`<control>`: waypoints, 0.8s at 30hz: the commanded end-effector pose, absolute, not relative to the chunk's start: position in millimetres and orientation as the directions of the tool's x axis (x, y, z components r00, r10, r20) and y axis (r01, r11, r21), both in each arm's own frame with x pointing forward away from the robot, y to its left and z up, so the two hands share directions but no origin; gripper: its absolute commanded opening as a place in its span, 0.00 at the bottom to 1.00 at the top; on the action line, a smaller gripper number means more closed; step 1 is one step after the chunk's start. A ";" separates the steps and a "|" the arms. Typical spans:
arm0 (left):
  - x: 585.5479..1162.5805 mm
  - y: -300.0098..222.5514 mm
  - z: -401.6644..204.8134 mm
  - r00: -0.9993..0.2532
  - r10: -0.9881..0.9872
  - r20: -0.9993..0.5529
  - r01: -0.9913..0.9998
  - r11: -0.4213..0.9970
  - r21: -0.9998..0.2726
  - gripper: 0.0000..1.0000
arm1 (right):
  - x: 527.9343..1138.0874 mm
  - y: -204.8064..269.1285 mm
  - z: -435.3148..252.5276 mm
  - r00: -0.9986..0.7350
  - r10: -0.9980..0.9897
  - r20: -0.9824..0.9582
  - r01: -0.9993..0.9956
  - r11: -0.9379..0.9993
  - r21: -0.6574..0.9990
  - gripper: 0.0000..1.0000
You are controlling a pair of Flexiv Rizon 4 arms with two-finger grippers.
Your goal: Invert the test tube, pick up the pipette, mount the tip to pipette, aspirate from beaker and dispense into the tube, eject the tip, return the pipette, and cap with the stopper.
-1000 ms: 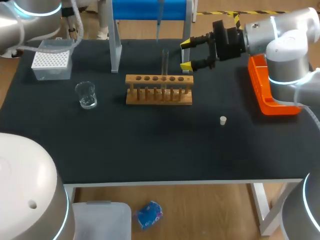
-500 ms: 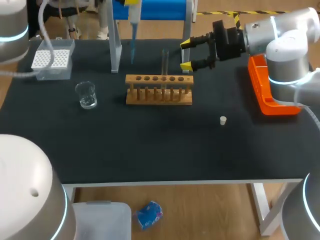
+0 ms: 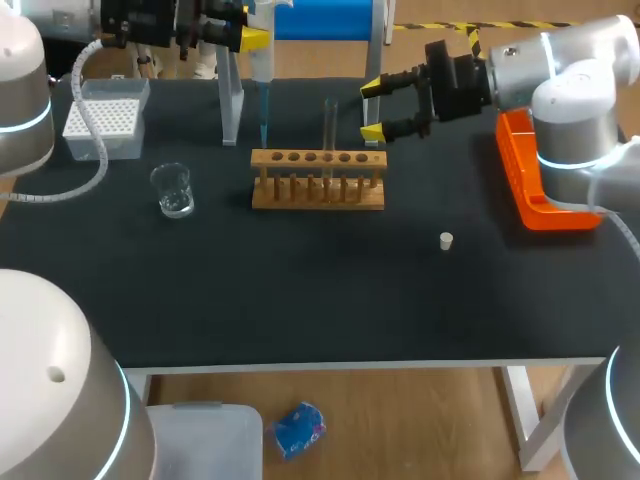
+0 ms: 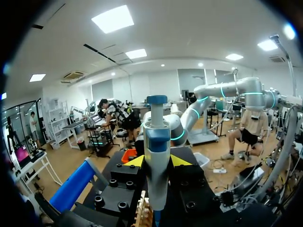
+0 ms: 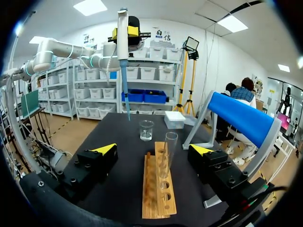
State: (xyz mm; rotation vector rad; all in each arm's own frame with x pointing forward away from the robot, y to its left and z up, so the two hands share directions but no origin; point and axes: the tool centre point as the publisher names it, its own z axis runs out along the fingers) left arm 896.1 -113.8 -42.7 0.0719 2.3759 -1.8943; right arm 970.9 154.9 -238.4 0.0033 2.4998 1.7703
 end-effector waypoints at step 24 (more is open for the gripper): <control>827.6 -180.2 -91.5 -0.983 0.167 -0.071 0.102 0.184 -0.978 0.00 | 971.1 154.7 -238.7 -0.997 0.046 -0.063 -0.044 0.333 0.942 1.00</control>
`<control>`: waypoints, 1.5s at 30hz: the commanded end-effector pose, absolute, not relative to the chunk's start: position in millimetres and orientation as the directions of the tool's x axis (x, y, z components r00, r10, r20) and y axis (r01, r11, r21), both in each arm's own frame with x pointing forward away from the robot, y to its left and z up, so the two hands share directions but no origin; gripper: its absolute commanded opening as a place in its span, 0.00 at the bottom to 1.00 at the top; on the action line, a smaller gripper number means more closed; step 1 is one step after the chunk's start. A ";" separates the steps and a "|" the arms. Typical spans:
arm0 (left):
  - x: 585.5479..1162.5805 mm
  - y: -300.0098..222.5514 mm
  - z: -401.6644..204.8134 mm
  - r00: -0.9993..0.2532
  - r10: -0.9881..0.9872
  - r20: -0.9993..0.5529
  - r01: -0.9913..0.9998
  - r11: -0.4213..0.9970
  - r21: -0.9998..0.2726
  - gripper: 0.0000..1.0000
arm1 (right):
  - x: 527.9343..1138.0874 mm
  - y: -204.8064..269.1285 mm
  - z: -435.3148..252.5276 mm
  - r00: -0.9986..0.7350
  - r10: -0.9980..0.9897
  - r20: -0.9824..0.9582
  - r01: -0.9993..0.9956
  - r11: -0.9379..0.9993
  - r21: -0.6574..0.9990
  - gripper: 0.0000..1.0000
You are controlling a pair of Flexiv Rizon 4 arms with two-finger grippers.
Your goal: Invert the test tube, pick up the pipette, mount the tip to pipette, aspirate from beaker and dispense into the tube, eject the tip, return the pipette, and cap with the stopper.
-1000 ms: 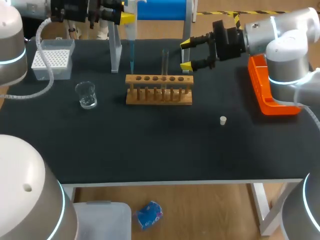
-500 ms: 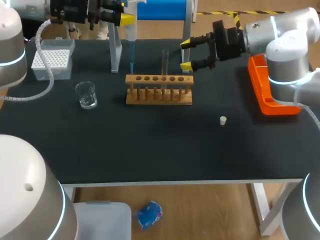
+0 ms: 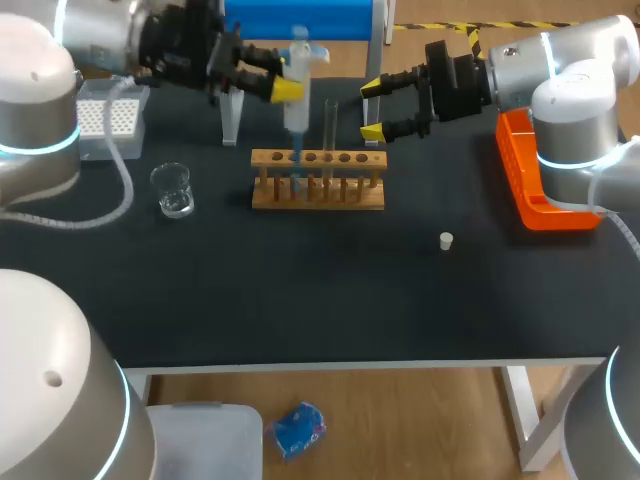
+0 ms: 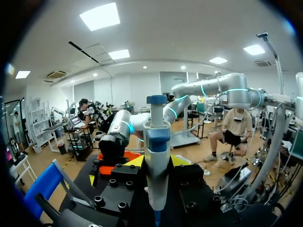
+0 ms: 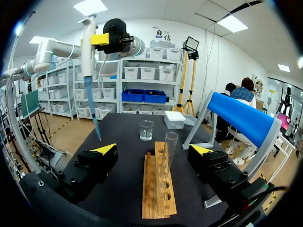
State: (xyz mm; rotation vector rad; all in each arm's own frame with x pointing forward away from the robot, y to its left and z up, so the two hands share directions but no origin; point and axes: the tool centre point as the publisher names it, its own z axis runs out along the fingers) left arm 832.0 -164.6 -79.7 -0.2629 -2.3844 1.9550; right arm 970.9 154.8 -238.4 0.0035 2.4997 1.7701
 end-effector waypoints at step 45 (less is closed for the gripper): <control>837.2 -207.4 -119.3 -0.993 0.117 -0.022 0.042 0.169 -0.985 0.00 | 971.1 154.7 -238.7 -0.997 0.046 -0.063 -0.044 0.333 0.942 1.00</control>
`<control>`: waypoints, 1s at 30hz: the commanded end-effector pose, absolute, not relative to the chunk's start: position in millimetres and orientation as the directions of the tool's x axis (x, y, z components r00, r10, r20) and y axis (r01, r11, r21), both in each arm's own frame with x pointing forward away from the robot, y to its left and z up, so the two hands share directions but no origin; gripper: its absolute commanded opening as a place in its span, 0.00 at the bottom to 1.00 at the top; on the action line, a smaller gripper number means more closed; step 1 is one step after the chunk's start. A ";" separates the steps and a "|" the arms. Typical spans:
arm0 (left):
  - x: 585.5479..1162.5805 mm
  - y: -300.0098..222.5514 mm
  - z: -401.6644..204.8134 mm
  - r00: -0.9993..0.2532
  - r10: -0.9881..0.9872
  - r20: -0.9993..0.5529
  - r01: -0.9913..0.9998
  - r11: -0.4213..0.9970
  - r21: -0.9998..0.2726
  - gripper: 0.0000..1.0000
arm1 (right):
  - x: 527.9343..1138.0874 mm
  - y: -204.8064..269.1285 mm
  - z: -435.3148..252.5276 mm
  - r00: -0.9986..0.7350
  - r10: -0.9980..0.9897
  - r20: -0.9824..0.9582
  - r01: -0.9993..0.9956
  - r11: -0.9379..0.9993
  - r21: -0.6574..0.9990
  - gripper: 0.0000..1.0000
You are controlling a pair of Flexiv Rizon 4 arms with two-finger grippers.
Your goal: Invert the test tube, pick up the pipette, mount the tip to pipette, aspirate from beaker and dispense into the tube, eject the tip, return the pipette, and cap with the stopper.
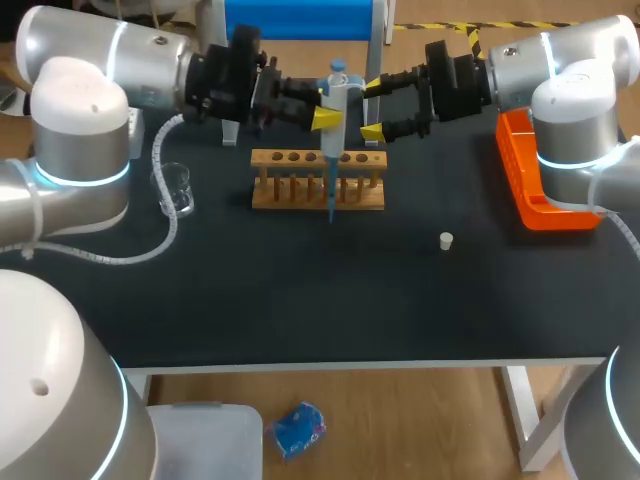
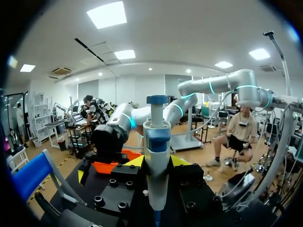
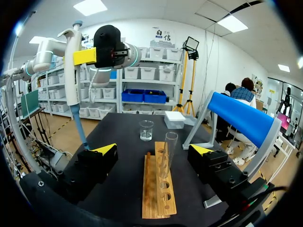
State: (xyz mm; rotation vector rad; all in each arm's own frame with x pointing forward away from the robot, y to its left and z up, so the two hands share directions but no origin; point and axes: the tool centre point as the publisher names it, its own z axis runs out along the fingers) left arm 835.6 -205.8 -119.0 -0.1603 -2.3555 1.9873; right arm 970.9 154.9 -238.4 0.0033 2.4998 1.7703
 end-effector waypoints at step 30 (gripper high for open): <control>837.2 -207.4 -119.3 -0.993 0.117 -0.022 0.042 0.169 -0.985 0.00 | 815.9 105.6 -188.1 -0.996 -0.087 -0.028 -0.037 0.109 0.993 1.00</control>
